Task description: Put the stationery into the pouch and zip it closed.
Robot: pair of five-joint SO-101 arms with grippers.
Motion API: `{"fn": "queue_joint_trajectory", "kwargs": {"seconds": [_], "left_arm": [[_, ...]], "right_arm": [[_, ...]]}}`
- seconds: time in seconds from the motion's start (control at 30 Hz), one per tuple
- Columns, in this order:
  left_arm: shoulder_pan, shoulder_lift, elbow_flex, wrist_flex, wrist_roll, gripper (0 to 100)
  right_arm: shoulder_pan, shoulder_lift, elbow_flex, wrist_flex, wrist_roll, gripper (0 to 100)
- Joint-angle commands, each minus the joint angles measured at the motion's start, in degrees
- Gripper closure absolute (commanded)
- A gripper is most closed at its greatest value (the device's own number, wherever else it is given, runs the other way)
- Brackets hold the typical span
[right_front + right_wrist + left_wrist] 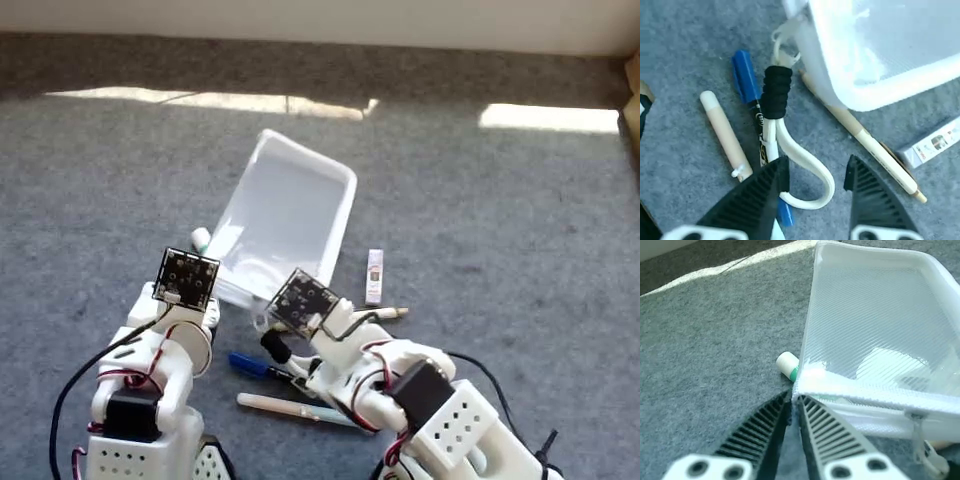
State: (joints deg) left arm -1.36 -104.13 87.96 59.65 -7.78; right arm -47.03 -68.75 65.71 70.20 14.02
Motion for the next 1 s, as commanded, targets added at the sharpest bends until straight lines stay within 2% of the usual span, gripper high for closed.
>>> {"fn": "queue_joint_trajectory", "kwargs": {"seconds": [0.0,0.17,0.33,0.53,0.8,0.97], "left_arm": [[-1.01,-0.31,-3.30,0.00,0.09,99],[-0.92,-0.31,-3.30,0.00,0.09,99],[-0.92,-0.31,-3.30,0.00,0.09,99],[-1.01,-0.31,-3.21,0.00,0.09,99],[-0.92,-0.22,-3.21,0.09,0.09,99],[-0.92,-0.22,-2.68,0.09,0.09,99]], "right_arm": [[-2.51,-0.75,-2.86,-1.54,-0.70,81.8],[-2.42,-0.75,4.00,-8.57,-0.70,81.7],[-2.15,-0.75,7.25,-9.45,-0.53,81.6],[-1.10,-0.75,7.60,-9.54,-0.62,72.5],[1.80,-0.57,7.78,-9.63,-0.26,72.5],[1.89,6.73,7.25,-9.54,-0.26,76.0]]}}
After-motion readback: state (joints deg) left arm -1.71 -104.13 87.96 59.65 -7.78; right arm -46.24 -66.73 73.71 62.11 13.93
